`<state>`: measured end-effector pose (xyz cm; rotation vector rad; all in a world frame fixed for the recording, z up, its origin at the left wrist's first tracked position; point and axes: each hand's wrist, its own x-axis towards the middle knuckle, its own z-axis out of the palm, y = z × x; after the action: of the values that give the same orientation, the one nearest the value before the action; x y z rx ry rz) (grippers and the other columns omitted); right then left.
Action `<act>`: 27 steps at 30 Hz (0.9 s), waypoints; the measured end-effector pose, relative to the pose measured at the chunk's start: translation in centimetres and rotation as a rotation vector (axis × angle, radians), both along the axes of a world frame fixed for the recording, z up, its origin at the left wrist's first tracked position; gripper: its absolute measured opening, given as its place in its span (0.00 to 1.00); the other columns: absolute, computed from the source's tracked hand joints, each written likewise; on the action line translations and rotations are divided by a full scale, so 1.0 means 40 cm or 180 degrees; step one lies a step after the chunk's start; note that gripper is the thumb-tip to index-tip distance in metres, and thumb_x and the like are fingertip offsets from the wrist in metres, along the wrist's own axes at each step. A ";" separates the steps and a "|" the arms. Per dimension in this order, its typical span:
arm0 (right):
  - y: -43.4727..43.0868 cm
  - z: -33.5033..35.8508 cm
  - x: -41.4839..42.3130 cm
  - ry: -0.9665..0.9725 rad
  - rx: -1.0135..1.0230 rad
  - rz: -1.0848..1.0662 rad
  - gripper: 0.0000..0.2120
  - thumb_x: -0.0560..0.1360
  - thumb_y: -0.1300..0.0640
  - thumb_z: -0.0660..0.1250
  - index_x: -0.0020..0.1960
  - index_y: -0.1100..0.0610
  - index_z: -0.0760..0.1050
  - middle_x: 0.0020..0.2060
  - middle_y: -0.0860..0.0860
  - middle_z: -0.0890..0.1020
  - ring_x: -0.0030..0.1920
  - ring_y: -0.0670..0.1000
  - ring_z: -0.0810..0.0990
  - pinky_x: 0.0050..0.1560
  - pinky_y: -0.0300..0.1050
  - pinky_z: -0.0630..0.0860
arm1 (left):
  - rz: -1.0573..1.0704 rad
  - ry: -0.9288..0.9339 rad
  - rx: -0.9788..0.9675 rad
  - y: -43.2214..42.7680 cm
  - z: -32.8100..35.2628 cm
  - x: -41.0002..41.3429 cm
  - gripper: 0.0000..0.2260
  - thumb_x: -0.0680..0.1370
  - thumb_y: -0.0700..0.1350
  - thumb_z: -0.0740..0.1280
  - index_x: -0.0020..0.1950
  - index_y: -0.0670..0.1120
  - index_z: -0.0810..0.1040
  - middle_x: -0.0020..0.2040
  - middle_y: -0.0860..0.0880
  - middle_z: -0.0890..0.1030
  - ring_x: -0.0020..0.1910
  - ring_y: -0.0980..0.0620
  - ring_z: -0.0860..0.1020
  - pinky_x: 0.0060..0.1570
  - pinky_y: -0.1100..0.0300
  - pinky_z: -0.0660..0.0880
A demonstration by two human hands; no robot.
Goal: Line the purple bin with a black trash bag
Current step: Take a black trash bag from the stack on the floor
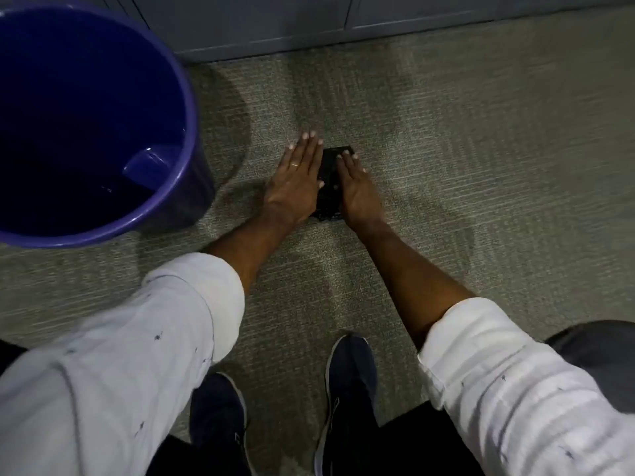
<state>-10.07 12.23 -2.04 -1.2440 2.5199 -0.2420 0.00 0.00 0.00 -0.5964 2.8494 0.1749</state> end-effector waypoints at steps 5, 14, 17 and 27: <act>0.000 -0.063 0.005 -0.0201 0.0023 0.0286 0.26 0.84 0.58 0.58 0.80 0.63 0.59 0.79 0.59 0.63 0.81 0.58 0.58 0.79 0.53 0.59 | -0.0025 -0.0304 0.0352 0.030 -0.087 0.018 0.30 0.88 0.52 0.47 0.83 0.39 0.38 0.85 0.40 0.39 0.85 0.44 0.40 0.83 0.48 0.43; -0.006 -0.131 0.013 -0.0232 0.0069 0.0225 0.26 0.82 0.60 0.63 0.79 0.59 0.62 0.78 0.55 0.66 0.79 0.55 0.63 0.76 0.49 0.66 | -0.0059 -0.0603 0.0366 0.034 -0.125 0.030 0.30 0.88 0.50 0.49 0.83 0.40 0.38 0.85 0.42 0.38 0.84 0.46 0.38 0.83 0.50 0.44; -0.006 -0.134 0.025 0.0142 -0.0122 0.0085 0.16 0.81 0.57 0.62 0.68 0.56 0.74 0.64 0.55 0.80 0.62 0.57 0.81 0.55 0.50 0.79 | -0.0004 -0.0516 0.0511 0.029 -0.132 0.049 0.31 0.88 0.50 0.51 0.84 0.40 0.39 0.85 0.42 0.38 0.84 0.46 0.39 0.84 0.50 0.46; -0.070 -0.031 0.028 0.0552 -0.1067 -0.0525 0.13 0.81 0.54 0.56 0.58 0.55 0.77 0.48 0.53 0.84 0.44 0.54 0.83 0.42 0.52 0.80 | 0.1432 0.0993 0.1560 -0.009 -0.085 0.056 0.31 0.85 0.56 0.55 0.83 0.40 0.54 0.84 0.40 0.58 0.83 0.42 0.59 0.79 0.47 0.63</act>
<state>-8.95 9.44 -3.27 -1.2174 2.8211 -0.6444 2.22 -0.38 -3.39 -1.1589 2.7281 1.0856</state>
